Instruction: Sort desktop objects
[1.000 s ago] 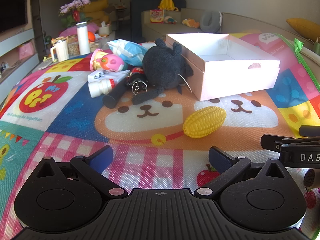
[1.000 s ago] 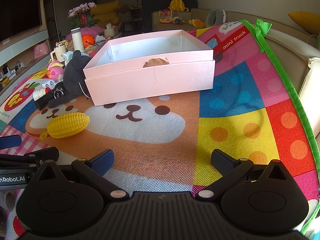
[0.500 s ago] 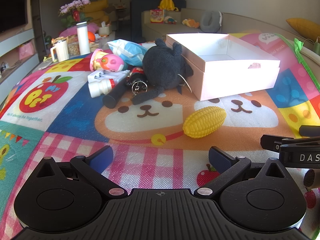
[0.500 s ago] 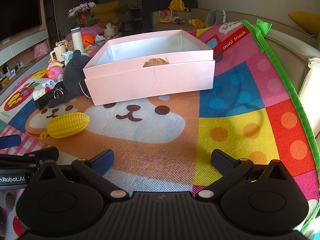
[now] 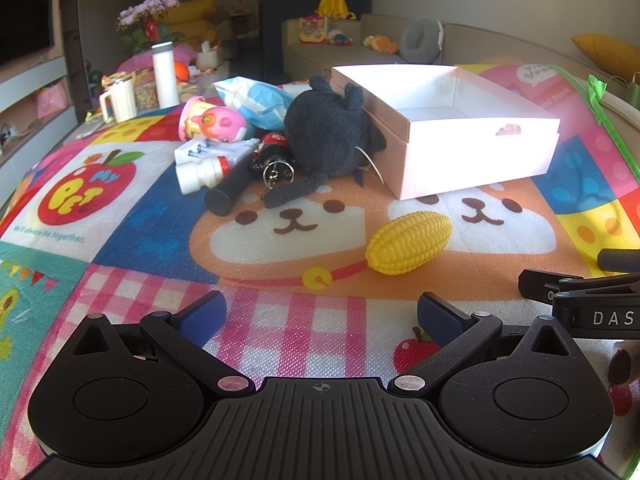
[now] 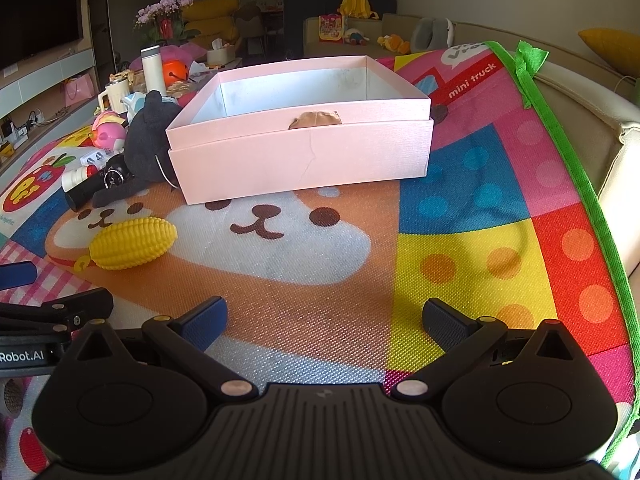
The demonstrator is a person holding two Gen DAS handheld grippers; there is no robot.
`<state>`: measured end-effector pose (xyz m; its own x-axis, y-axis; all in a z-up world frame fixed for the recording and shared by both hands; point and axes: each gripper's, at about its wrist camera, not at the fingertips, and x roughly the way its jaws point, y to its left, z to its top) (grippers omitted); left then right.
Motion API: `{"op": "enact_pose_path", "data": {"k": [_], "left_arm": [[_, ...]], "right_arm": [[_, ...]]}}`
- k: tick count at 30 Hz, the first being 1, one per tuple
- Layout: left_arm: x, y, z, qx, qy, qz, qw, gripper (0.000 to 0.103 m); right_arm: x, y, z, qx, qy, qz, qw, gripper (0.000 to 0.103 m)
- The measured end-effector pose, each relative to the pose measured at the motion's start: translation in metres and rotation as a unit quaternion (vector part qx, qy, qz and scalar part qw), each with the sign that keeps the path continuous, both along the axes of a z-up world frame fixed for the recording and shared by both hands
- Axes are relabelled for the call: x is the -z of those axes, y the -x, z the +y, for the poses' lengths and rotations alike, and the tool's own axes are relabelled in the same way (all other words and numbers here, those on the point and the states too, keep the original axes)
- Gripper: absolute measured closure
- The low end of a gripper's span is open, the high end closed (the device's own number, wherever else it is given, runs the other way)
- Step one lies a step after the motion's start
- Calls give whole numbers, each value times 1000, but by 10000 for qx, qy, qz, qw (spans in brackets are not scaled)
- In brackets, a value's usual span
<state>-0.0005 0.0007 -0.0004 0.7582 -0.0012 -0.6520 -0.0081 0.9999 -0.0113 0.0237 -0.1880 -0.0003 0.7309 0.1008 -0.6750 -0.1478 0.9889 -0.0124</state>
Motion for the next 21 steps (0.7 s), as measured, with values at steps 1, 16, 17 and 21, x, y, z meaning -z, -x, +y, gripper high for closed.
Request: {"op": "enact_pose_path", "data": {"k": [1, 16, 17, 21], "left_arm": [[0, 1, 0, 20, -3, 16, 10000, 0], [-25, -7, 61, -89, 7, -360, 9993, 0], [-28, -10, 69, -143, 22, -448, 9989, 0], [-43, -21, 91, -126, 254, -888, 9956, 0]], "right_arm": [[0, 0, 0, -4, 5, 12, 10000, 0], [-10, -1, 12, -538, -47, 357, 9979, 0], [-14, 0, 19, -793, -96, 270, 9964, 0], [-26, 3, 54, -1501, 68, -353, 9880, 0]]}}
